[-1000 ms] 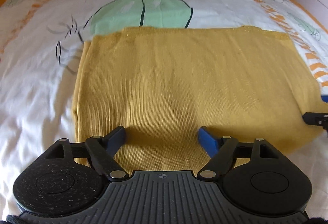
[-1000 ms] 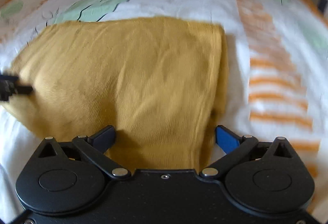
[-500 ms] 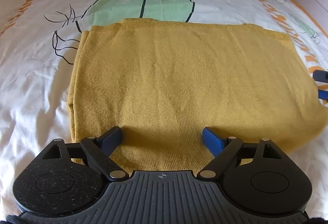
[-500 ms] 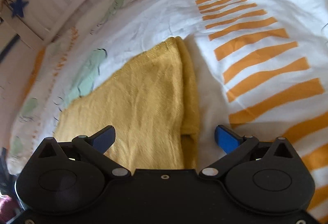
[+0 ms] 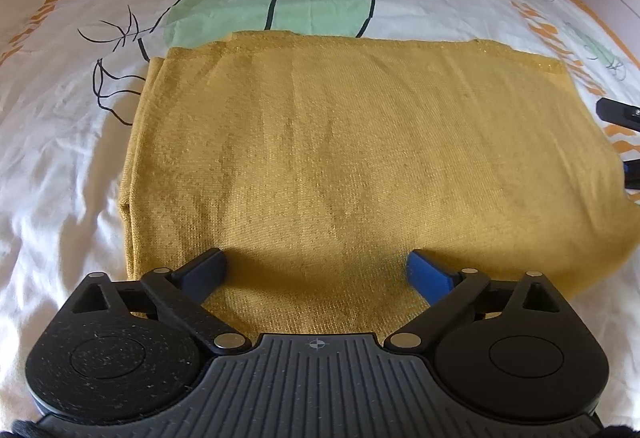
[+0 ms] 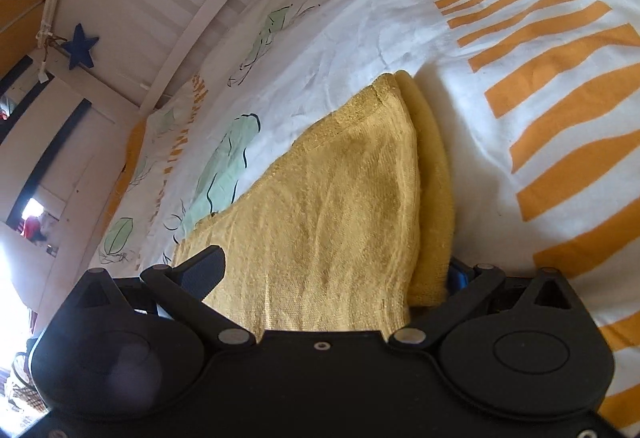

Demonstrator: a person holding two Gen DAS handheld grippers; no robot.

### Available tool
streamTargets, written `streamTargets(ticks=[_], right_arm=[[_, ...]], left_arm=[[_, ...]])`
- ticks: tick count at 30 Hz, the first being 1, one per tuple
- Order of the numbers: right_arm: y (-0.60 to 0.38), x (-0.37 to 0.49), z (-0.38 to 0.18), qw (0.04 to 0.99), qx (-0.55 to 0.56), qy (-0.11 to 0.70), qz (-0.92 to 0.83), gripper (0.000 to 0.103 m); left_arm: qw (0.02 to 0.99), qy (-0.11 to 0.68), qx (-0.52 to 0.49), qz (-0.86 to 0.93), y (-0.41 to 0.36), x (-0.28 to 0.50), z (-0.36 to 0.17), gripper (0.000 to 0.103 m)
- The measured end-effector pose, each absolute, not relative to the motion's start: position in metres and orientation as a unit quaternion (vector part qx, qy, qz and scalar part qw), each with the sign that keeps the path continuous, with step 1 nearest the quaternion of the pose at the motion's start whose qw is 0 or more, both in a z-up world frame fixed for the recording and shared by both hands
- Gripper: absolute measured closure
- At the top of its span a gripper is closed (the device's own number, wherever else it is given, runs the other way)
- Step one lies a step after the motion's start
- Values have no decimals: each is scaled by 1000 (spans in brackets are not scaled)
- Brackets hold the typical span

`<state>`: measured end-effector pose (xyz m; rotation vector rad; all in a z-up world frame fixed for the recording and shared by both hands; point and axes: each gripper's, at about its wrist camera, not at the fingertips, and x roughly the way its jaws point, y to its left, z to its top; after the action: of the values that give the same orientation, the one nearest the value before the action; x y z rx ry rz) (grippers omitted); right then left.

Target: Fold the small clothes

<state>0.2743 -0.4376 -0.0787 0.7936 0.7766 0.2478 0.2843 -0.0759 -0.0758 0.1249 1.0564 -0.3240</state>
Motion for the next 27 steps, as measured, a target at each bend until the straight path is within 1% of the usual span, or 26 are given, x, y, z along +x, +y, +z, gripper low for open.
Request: streamTargets(ticks=[16, 22, 24, 27], right_arm=[[-436, 274, -78, 844, 367, 371, 123, 0], [-436, 278, -77, 838, 368, 383, 126, 0], [-435, 280, -76, 837, 365, 387, 126, 0], [-433, 282, -75, 840, 353, 393, 127, 0]], left_arm=[[856, 492, 58, -146, -79, 282, -79, 0], [847, 506, 65, -151, -79, 288, -76, 1], [850, 503, 55, -146, -77, 287, -73, 3], [858, 491, 50, -141, -76, 283, -62, 14]])
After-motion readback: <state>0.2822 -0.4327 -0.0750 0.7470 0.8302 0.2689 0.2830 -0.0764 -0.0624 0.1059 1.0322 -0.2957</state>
